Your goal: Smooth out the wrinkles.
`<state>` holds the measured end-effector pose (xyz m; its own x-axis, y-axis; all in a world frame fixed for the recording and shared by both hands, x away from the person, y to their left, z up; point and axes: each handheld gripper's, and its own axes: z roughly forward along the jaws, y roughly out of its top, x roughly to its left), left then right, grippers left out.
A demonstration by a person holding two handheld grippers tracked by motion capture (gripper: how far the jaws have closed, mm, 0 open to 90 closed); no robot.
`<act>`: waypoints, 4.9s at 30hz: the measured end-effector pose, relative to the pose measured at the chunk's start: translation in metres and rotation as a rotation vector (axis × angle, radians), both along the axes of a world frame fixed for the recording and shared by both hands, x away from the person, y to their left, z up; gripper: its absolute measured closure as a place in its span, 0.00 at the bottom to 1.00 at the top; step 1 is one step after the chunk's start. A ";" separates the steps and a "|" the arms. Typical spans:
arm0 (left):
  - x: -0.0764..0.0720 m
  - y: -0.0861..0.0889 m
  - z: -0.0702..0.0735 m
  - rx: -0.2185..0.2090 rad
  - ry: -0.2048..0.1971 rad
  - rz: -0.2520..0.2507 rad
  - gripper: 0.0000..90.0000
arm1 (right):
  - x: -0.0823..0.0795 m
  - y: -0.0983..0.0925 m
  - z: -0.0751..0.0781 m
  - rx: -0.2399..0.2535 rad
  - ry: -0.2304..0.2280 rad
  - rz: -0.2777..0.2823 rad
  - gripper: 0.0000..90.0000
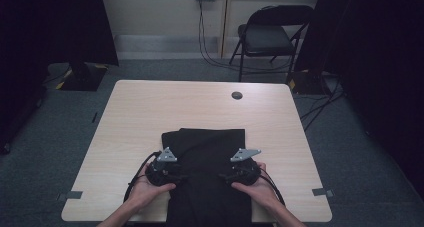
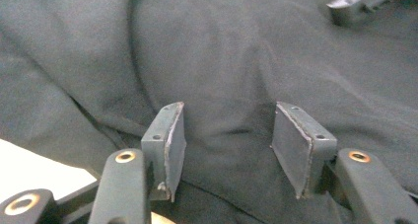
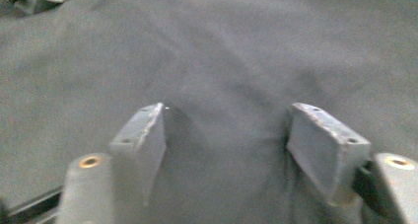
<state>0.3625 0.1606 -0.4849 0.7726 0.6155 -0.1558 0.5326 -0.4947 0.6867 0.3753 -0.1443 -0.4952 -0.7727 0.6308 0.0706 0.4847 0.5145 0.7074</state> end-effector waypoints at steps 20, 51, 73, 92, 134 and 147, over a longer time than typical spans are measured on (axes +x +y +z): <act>0.098 0.023 0.019 -0.017 -0.079 0.216 0.41 | 0.091 -0.024 0.025 0.071 -0.097 -0.182 0.21; 0.122 0.014 -0.012 0.075 -0.085 0.214 0.24 | 0.120 -0.013 -0.006 -0.006 -0.073 -0.172 0.42; 0.113 0.021 -0.002 -0.108 -0.044 0.178 0.89 | 0.115 -0.008 0.007 0.069 -0.030 -0.130 0.96; 0.133 0.023 0.070 -0.189 -0.192 0.246 0.90 | 0.133 -0.021 0.087 0.225 -0.164 -0.188 0.97; 0.129 0.019 0.112 -0.256 -0.290 0.214 0.90 | 0.134 -0.036 0.135 0.261 -0.256 -0.213 0.97; 0.085 0.023 0.113 -0.290 -0.302 0.133 0.90 | 0.098 -0.040 0.132 0.323 -0.236 -0.159 0.97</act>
<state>0.4478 0.1839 -0.3716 0.7269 0.6769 -0.1160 0.3329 -0.1995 0.9216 0.4729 -0.1840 -0.3629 -0.6862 0.7180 0.1169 0.3459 0.1808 0.9207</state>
